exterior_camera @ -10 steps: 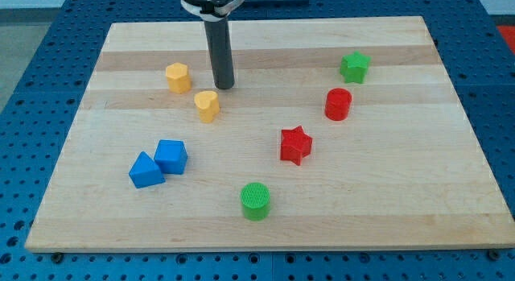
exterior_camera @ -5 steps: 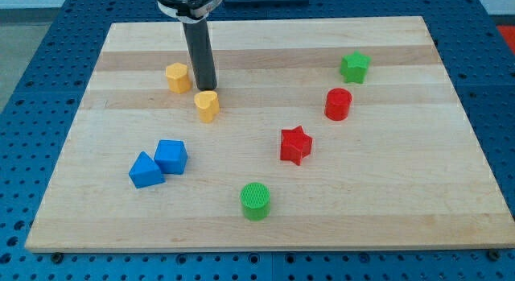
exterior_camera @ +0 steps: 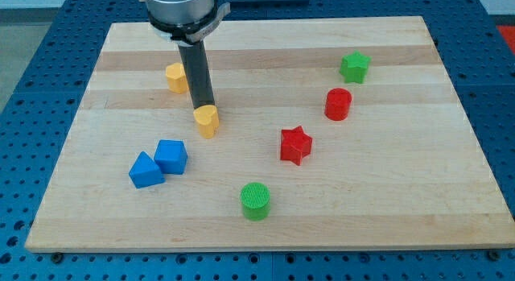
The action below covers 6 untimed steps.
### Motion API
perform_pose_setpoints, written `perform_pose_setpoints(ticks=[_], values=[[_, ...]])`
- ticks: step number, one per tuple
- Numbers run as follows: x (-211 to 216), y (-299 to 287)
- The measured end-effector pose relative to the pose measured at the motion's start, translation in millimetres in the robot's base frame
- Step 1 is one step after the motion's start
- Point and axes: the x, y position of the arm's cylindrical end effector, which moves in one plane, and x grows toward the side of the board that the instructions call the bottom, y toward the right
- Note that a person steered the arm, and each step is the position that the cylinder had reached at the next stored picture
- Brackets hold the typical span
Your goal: Push yellow heart beside blue cube
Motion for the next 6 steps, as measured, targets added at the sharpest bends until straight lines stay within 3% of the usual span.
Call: perform_pose_setpoints(ticks=[3,6], values=[[52.3,0.0],[70.2,0.0]])
